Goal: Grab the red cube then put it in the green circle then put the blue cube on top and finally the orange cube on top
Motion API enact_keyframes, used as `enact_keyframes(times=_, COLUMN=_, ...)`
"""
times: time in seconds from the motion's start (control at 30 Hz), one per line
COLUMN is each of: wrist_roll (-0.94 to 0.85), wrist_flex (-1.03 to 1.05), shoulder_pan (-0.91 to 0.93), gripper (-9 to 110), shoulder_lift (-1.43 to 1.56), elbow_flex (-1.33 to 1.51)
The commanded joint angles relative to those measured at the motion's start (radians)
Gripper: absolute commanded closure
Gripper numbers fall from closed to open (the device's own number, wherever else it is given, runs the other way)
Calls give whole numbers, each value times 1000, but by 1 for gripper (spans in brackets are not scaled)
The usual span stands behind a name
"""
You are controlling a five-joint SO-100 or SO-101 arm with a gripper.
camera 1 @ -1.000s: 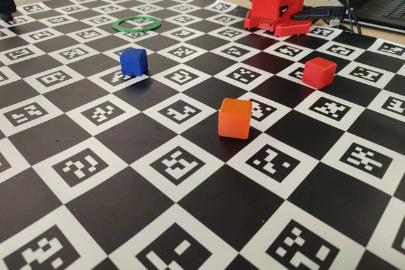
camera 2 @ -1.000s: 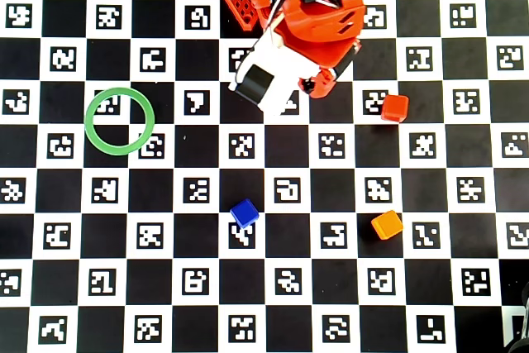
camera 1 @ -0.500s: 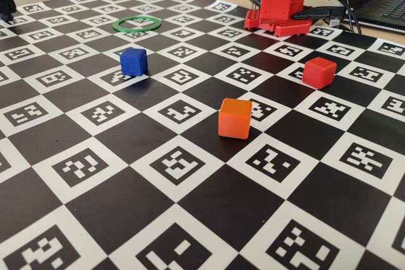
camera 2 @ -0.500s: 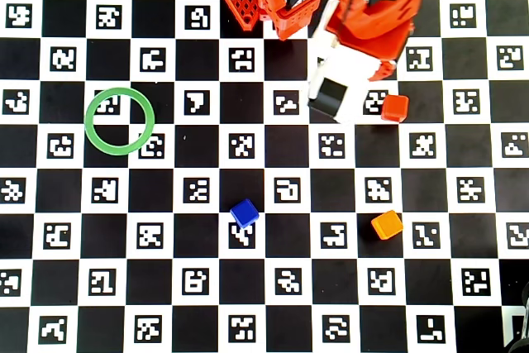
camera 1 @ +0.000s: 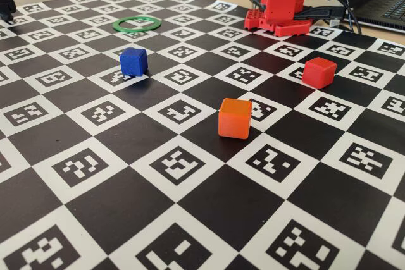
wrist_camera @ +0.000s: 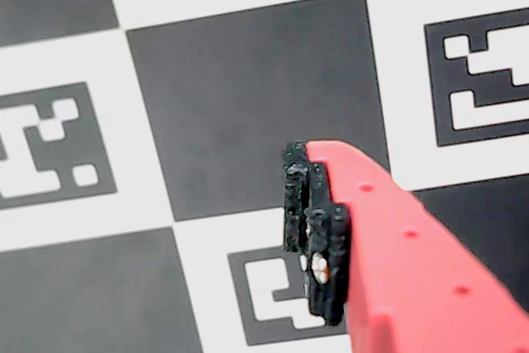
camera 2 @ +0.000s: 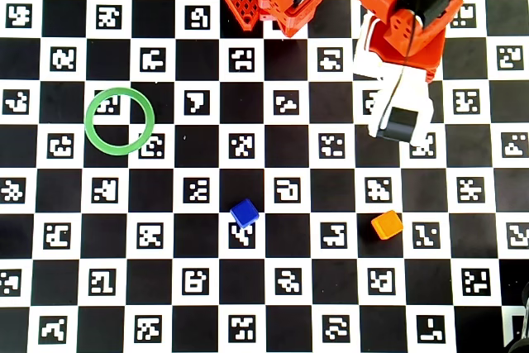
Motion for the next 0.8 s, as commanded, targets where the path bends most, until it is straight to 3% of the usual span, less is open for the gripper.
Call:
enact_keyframes(times=0.0, wrist_roll=-25, wrist_flex=-48, shoulder_pan=-21, gripper=65, shoulder_lift=-23, elbow_flex=-29)
enact_keyframes(times=0.77, wrist_roll=-66, wrist_flex=-495, shoulder_pan=61, gripper=64, shoulder_lift=-60, elbow_flex=354)
